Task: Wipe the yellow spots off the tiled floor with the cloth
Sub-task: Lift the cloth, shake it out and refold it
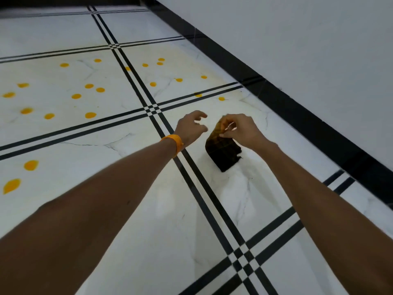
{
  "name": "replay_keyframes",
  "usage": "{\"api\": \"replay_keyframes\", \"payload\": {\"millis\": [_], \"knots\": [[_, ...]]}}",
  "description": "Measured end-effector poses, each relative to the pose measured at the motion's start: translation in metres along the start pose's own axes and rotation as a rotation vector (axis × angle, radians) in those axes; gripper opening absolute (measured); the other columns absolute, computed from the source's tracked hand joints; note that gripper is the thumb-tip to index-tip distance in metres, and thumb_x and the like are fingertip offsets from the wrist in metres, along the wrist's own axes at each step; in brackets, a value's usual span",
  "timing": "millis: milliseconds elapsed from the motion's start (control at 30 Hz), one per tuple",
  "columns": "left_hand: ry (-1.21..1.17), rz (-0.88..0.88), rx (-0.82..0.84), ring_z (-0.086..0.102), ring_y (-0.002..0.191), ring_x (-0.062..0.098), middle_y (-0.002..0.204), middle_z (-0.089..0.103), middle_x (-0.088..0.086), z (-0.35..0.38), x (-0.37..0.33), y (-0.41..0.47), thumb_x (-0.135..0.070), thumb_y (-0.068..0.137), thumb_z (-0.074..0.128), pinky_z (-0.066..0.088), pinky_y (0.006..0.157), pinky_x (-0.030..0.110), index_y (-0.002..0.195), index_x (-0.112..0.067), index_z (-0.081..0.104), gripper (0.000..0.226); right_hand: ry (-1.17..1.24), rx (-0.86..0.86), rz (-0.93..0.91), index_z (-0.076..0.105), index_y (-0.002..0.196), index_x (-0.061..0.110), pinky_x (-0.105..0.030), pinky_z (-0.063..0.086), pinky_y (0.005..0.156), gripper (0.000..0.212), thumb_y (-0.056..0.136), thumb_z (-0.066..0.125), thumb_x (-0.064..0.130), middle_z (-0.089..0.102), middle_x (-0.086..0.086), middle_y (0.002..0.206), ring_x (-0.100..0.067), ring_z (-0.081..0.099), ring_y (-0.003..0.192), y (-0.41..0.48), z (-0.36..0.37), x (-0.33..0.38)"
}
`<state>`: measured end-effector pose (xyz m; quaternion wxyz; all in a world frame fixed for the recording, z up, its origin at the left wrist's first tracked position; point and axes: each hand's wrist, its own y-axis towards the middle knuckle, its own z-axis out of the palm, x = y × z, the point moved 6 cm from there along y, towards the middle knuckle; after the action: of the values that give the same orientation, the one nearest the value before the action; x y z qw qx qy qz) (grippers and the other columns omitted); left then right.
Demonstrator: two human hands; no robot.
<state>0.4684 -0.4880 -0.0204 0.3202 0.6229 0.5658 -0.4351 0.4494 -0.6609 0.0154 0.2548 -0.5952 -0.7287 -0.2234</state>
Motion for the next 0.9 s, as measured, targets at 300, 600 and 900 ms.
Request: {"api": "replay_keyframes", "payload": {"millis": [300, 600, 900], "knots": [[0.042, 0.106, 0.118, 0.064, 0.1, 0.033, 0.101, 0.067, 0.021, -0.036, -0.053, -0.026, -0.011, 0.076, 0.077, 0.051, 0.094, 0.049, 0.095, -0.005, 0.064, 0.023, 0.163, -0.07, -0.141, 0.067, 0.092, 0.019, -0.029, 0.055, 0.074, 0.008, 0.09, 0.068, 0.012, 0.068, 0.003, 0.083, -0.018, 0.067, 0.084, -0.007, -0.044, 0.063], [-0.107, 0.017, 0.084, 0.062, 0.102, 0.026, 0.111, 0.066, 0.013, -0.075, -0.065, -0.043, -0.024, 0.086, 0.073, 0.055, 0.083, 0.034, 0.1, -0.013, 0.063, 0.021, 0.401, 0.02, 0.043, 0.075, 0.103, 0.014, -0.026, 0.055, 0.084, 0.012, 0.095, 0.068, 0.017, 0.072, -0.008, 0.103, -0.019, 0.068, 0.099, -0.014, -0.046, 0.079], [-0.175, -0.111, 0.359, 0.066, 0.106, 0.023, 0.109, 0.069, 0.01, -0.08, -0.061, -0.064, -0.018, 0.093, 0.066, 0.056, 0.091, 0.034, 0.108, -0.008, 0.064, 0.018, 0.477, -0.237, 0.176, 0.073, 0.104, 0.015, -0.03, 0.055, 0.085, 0.013, 0.092, 0.073, 0.019, 0.072, -0.009, 0.102, -0.026, 0.068, 0.103, -0.019, -0.054, 0.061]]}}
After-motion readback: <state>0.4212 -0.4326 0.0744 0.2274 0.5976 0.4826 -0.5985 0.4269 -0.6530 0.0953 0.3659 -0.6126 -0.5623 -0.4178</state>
